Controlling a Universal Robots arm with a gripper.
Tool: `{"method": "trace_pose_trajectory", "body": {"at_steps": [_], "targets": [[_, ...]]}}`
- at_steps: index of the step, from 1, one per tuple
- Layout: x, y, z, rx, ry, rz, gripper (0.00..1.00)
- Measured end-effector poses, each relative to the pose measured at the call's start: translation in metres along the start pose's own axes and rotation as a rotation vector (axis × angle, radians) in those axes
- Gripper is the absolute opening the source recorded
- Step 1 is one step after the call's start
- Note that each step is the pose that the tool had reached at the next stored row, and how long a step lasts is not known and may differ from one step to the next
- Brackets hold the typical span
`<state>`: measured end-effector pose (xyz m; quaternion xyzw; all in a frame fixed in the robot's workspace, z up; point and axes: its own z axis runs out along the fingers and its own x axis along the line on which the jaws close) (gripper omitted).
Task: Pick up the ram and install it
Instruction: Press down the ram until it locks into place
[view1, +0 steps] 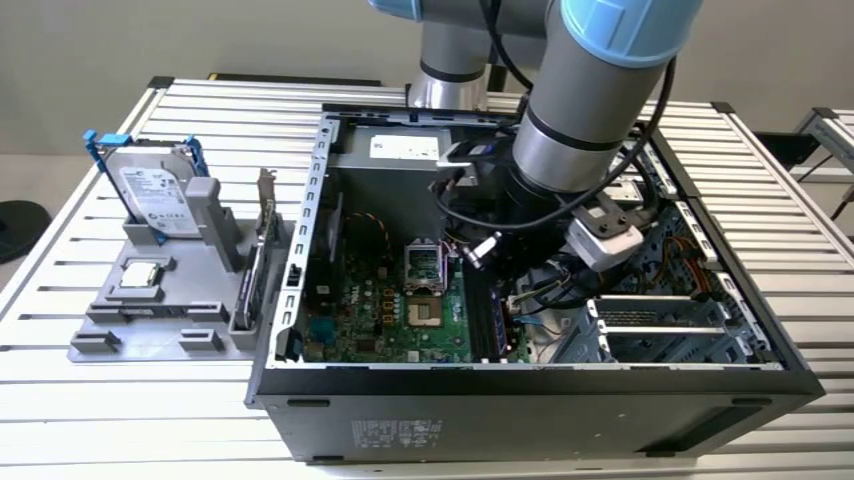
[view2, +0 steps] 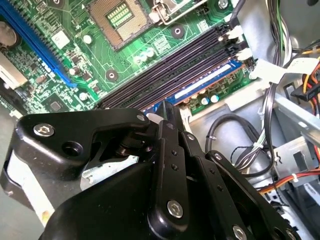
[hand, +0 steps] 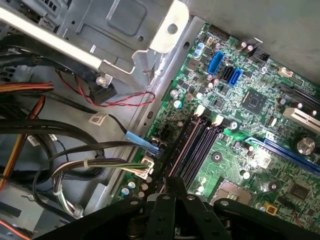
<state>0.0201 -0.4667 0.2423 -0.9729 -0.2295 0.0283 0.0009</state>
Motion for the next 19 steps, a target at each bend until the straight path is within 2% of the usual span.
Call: {"method": "trace_pose_trajectory", "body": {"at_steps": [7, 14, 19], "targets": [[0.0000, 0.0000, 0.0000, -0.0031, -0.0008, -0.058, 0.00], [0.0000, 0.0000, 0.0000, -0.0038, -0.0010, -0.069, 0.00], [0.0000, 0.0000, 0.0000, -0.0064, -0.0017, -0.117, 0.00]]}}
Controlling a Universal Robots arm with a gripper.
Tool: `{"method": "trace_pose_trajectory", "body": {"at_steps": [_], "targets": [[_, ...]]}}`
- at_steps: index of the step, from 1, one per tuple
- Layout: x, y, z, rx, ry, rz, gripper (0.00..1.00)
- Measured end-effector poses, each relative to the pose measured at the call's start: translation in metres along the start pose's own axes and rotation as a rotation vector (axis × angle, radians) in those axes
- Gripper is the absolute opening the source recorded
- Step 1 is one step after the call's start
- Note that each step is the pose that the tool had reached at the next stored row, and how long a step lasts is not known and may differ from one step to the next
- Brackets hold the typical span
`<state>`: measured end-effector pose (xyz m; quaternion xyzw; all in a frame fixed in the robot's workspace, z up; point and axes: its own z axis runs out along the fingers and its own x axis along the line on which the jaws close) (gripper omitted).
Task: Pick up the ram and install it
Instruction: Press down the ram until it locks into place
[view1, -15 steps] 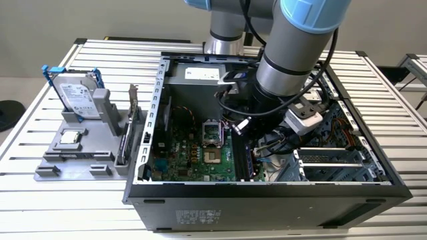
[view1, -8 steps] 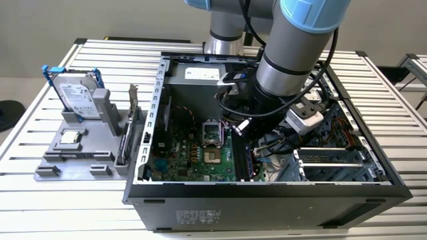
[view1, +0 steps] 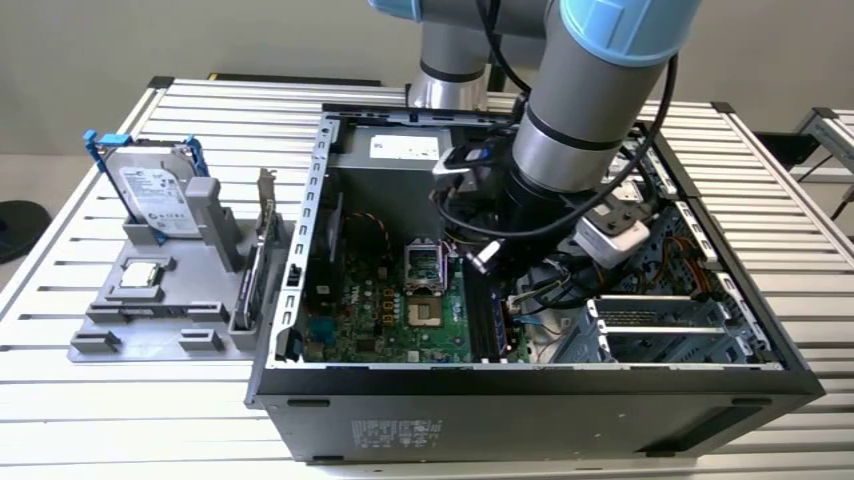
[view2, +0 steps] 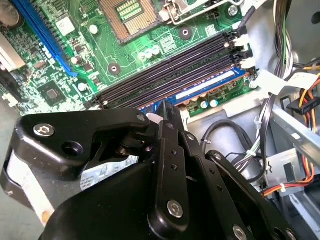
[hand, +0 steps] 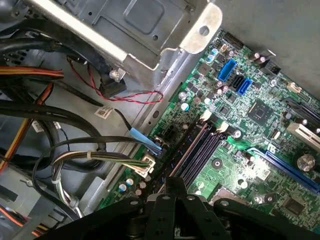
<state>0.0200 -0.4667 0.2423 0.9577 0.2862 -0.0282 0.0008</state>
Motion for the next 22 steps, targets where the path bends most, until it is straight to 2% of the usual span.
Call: {"method": "trace_pose_trajectory", "body": {"at_steps": [22], "targets": [[-0.0003, -0.0002, 0.0000, -0.0096, -0.0026, -0.176, 0.00]]}}
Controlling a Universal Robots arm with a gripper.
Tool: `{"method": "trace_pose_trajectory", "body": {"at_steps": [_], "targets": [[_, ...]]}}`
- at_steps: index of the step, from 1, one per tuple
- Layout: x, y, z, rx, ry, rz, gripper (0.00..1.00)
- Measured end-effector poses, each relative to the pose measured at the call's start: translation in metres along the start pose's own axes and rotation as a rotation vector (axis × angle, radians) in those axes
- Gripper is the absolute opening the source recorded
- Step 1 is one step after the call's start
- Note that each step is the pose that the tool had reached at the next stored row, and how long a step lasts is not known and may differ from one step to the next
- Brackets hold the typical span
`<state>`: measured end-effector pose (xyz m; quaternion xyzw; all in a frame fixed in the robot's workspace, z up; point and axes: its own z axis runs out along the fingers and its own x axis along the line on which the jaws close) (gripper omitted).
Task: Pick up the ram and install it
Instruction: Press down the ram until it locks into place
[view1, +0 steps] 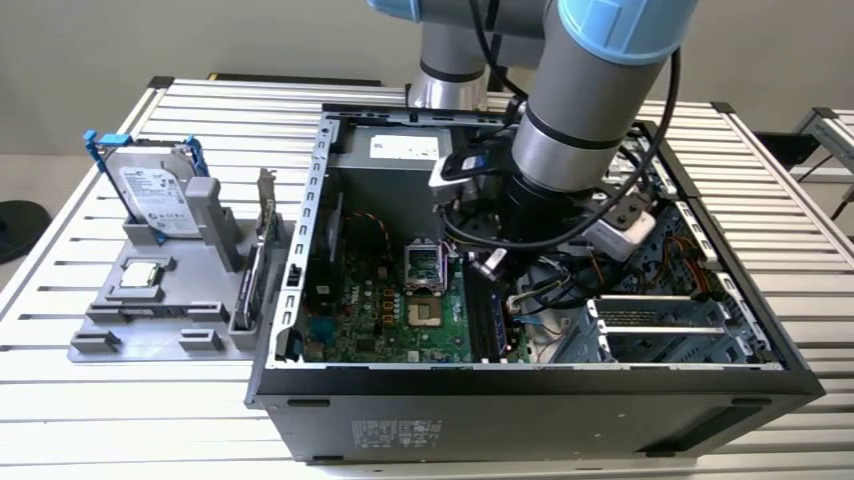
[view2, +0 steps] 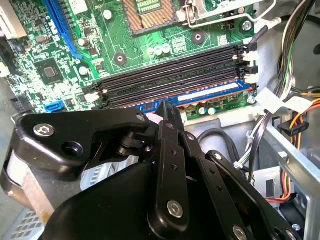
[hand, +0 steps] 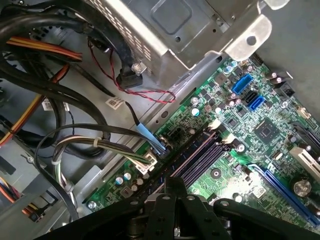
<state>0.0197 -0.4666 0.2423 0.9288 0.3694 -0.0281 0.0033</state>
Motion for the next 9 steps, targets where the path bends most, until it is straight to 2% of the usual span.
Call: {"method": "trace_pose_trajectory", "body": {"at_steps": [9], "targets": [[0.0000, 0.0000, 0.0000, -0.0037, -0.0010, -0.067, 0.00]]}}
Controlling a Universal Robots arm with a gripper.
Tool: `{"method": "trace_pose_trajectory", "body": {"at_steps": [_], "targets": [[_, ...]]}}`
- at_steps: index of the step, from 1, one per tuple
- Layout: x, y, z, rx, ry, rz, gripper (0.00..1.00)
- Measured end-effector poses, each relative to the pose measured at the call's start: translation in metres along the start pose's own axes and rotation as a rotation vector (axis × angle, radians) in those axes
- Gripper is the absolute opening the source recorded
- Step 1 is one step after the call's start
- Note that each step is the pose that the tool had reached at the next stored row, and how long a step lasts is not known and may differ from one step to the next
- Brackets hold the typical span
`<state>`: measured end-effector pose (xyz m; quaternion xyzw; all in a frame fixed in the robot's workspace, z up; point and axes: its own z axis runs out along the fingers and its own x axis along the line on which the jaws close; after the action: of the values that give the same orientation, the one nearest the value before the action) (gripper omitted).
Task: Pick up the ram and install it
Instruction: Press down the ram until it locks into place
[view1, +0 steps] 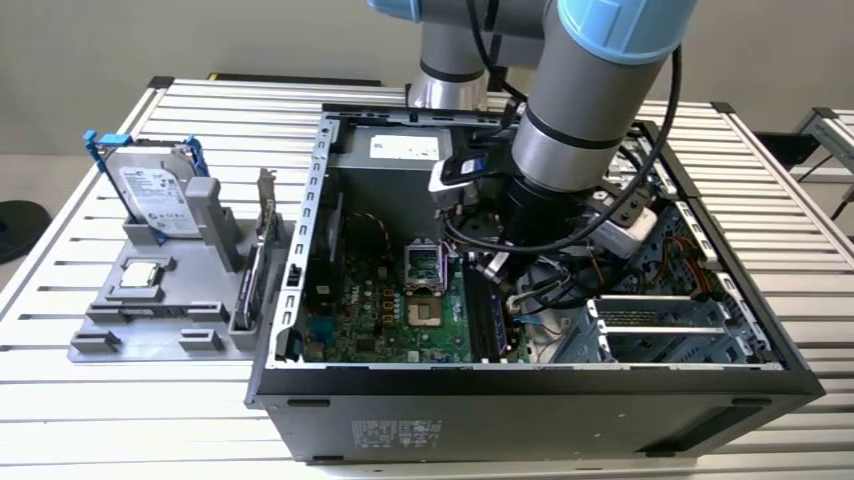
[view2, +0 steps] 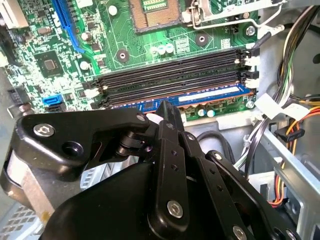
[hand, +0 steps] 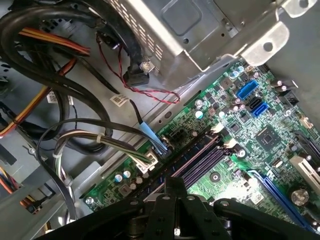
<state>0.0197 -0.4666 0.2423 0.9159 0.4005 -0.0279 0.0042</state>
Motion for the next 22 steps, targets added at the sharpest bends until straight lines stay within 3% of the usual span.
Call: {"method": "trace_pose_trajectory", "body": {"at_steps": [22], "targets": [[-0.0001, -0.0001, 0.0001, -0.0059, -0.0017, -0.107, 0.00]]}}
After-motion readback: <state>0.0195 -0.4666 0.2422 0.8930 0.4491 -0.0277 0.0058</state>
